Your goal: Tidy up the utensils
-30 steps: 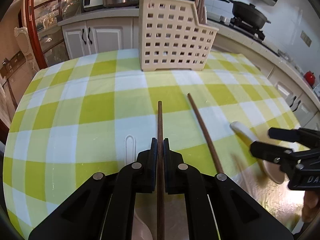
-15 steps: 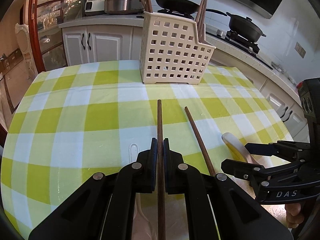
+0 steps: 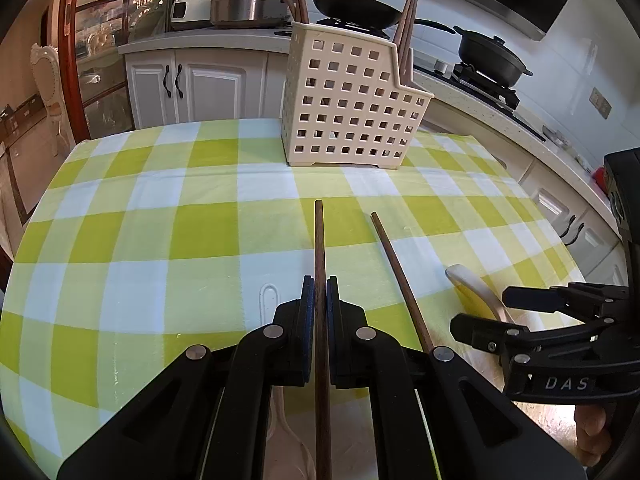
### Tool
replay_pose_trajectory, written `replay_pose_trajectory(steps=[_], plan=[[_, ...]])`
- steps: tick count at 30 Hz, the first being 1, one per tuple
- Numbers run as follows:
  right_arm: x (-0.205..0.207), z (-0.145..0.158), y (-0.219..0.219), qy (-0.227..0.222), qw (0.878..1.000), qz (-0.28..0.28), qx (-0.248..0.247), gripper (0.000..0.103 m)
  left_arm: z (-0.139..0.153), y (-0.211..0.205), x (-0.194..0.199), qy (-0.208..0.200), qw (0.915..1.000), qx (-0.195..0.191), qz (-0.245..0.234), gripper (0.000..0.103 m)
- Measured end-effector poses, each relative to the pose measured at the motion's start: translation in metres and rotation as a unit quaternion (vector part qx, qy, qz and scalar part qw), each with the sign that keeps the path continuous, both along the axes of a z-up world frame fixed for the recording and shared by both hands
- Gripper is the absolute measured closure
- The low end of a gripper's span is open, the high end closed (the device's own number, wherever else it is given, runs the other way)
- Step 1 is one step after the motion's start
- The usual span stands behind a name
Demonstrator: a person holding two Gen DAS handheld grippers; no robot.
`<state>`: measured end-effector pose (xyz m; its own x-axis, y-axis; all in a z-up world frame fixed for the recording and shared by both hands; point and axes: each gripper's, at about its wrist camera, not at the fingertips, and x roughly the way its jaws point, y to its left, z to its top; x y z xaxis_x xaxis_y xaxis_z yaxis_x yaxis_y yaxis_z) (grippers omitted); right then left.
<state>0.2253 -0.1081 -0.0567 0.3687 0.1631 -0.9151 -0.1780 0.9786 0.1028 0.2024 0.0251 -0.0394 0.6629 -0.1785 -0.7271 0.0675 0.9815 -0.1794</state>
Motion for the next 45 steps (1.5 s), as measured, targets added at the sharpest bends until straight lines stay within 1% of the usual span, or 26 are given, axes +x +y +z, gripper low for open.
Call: replay_pose_trajectory(steps=[7,11,14,17,20,22,29,32,33,34,35,36,37,43,44,45], plan=[[0.000,-0.002,0.004,0.008,1.000,-0.003,-0.022,0.028,-0.002,0.000,0.001,0.003,1.0000,0.001,-0.001,0.099],[0.000,-0.002,0.009,0.003,0.999,-0.002,-0.038,0.028,-0.002,0.000,0.001,0.003,1.0000,0.001,-0.001,0.099],[-0.001,0.001,0.015,-0.007,0.999,0.014,-0.032,0.028,-0.002,0.000,0.001,0.002,1.0000,0.000,0.000,0.099],[0.000,0.001,0.022,-0.021,0.999,0.026,-0.039,0.028,-0.002,0.001,0.000,0.001,1.0000,-0.001,0.002,0.099],[0.004,0.001,0.025,-0.031,0.999,0.032,-0.026,0.030,-0.001,0.003,-0.001,-0.001,1.0000,-0.004,0.005,0.099],[0.008,0.001,0.026,-0.038,0.998,0.033,-0.030,0.033,-0.001,0.004,-0.001,-0.001,1.0000,-0.005,0.007,0.099],[0.017,-0.003,0.033,-0.064,0.997,0.025,-0.047,0.041,0.000,0.006,-0.001,-0.003,0.9999,-0.011,0.008,0.099],[0.016,-0.004,0.036,-0.070,0.996,0.030,-0.048,0.047,0.001,0.007,-0.002,-0.004,0.9999,-0.012,0.010,0.099],[0.016,-0.004,0.036,-0.071,0.996,0.031,-0.050,0.049,0.001,0.008,-0.002,-0.004,0.9999,-0.013,0.011,0.099],[0.016,-0.005,0.038,-0.070,0.996,0.034,-0.052,0.056,0.000,0.008,-0.001,-0.004,0.9998,-0.013,0.011,0.099],[0.016,-0.007,0.039,-0.065,0.996,0.037,-0.051,0.060,0.000,0.007,-0.002,-0.004,0.9998,-0.013,0.011,0.099],[0.017,-0.010,0.039,-0.057,0.997,0.040,-0.044,0.068,0.000,0.007,-0.002,-0.004,0.9999,-0.013,0.010,0.099],[0.016,-0.011,0.039,-0.060,0.997,0.042,-0.041,0.072,0.000,0.007,-0.002,-0.004,0.9999,-0.013,0.009,0.099],[0.014,-0.011,0.038,-0.063,0.996,0.047,-0.038,0.073,0.000,0.007,-0.002,-0.004,0.9999,-0.014,0.009,0.099],[0.014,-0.011,0.039,-0.064,0.996,0.050,-0.036,0.074,0.000,0.007,-0.002,-0.004,0.9999,-0.014,0.009,0.099],[0.013,-0.011,0.039,-0.064,0.996,0.053,-0.030,0.078,0.000,0.007,-0.002,-0.004,0.9999,-0.014,0.009,0.099]])
